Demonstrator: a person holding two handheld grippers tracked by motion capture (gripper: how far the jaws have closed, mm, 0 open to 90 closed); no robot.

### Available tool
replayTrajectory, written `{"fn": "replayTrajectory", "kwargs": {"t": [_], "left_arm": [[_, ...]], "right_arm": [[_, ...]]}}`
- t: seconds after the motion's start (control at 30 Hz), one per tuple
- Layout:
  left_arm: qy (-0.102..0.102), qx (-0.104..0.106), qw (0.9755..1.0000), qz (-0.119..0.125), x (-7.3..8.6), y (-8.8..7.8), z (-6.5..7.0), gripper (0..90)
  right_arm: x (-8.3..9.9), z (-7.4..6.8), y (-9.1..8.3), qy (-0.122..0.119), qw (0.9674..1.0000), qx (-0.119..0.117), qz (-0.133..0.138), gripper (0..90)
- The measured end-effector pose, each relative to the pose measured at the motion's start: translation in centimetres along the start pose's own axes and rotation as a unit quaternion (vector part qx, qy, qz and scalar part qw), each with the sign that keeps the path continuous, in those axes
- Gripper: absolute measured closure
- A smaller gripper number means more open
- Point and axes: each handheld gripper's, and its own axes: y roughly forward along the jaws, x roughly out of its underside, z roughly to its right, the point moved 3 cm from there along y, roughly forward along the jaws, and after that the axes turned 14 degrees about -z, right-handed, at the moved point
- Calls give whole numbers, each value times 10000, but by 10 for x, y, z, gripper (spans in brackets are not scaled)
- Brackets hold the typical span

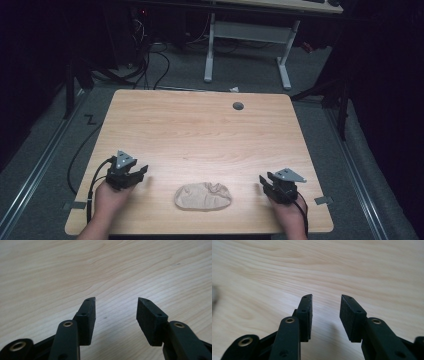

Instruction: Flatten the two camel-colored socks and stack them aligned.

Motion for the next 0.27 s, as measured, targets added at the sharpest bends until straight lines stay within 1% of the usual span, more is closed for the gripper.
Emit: {"fn": "replayTrajectory", "kwargs": {"t": [0.03, 0.07, 0.1, 0.13, 0.17, 0.2, 0.23, 0.27], "left_arm": [[-15, -9, 10000, 8, 0, 0, 0, 500], [2, -15, 10000, 30, 0, -1, 1, 500], [69, -11, 10000, 39, -1, -2, 5, 499], [69, -11, 10000, 39, -1, -2, 5, 499], [148, -28, 9999, 58, -1, -3, 8, 499], [166, -13, 9998, 62, -1, -4, 9, 499], [152, 88, 9998, 79, 0, -6, 12, 497], [152, 88, 9998, 79, 0, -6, 12, 497]], "right_arm": [[2, 5, 1, 129, 9999, -20, -23, 626], [3, 8, 1, 184, 9998, -6, -18, 626], [2, 7, 0, 162, 9999, 0, 6, 626], [2, 7, 0, 162, 9999, 0, 6, 626], [1, 5, 0, 122, 9999, 12, 20, 626], [-1, 2, -1, 63, 10000, 30, 54, 625], [-2, -1, -2, 16, 10000, 38, 70, 624], [-2, -1, -2, 16, 10000, 38, 70, 624]]}}
